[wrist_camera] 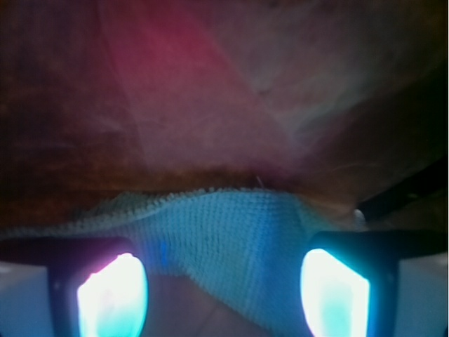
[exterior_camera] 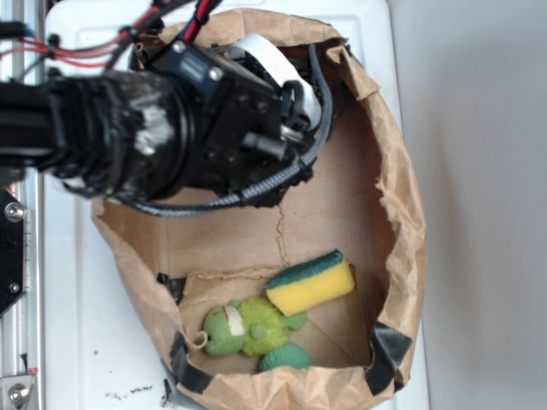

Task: Grab the blue cloth.

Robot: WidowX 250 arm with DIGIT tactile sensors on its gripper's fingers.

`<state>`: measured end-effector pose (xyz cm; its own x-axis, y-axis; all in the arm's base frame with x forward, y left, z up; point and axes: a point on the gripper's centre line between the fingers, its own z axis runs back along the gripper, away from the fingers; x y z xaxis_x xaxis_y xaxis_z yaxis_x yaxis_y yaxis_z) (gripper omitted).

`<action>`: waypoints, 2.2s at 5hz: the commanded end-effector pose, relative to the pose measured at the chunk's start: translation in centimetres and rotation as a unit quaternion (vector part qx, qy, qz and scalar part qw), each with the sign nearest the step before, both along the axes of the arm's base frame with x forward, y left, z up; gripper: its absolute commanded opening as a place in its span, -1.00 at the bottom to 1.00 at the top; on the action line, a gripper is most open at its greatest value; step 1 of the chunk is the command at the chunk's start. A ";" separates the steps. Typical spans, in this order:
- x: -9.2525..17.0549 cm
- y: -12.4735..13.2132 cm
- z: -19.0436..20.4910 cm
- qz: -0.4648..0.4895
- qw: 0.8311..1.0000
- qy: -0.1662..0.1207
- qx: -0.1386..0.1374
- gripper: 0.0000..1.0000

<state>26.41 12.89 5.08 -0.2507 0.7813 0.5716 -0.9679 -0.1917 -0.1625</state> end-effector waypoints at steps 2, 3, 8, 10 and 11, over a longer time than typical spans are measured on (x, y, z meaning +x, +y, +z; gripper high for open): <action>0.3 0.2 -0.2 0.031 0.997 -0.035 0.056 1.00; 0.8 0.2 -0.4 0.035 0.997 -0.032 0.064 1.00; 0.9 0.1 -1.0 0.036 0.997 -0.025 0.070 -1.00; 0.8 0.1 -0.8 0.034 0.997 -0.027 0.068 -1.00; 0.6 0.0 -0.7 0.029 0.997 -0.030 0.070 -1.00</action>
